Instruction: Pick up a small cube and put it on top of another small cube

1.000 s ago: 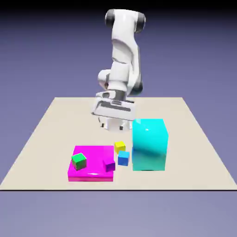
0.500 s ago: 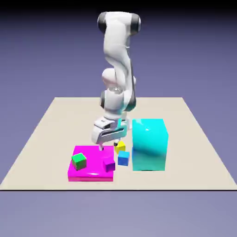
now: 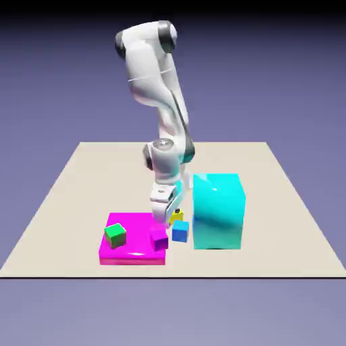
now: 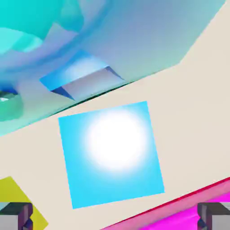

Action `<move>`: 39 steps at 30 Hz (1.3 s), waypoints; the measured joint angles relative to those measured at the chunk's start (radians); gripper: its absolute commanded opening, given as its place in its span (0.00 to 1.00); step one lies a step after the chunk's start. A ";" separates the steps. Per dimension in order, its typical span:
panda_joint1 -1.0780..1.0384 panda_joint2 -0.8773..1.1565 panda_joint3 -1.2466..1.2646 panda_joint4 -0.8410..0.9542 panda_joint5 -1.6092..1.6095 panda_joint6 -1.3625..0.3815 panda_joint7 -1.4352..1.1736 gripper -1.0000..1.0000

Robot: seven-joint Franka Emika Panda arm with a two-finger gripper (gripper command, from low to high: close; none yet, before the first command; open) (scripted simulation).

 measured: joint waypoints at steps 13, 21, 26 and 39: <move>0.128 0.126 -0.177 0.052 -0.256 0.049 0.088 0.50; 0.390 0.178 -0.467 0.108 -0.462 0.113 0.253 0.50; 0.511 0.201 -0.600 0.133 -0.557 0.142 0.328 0.00; 0.117 0.124 -0.165 0.049 -0.248 0.046 0.082 0.00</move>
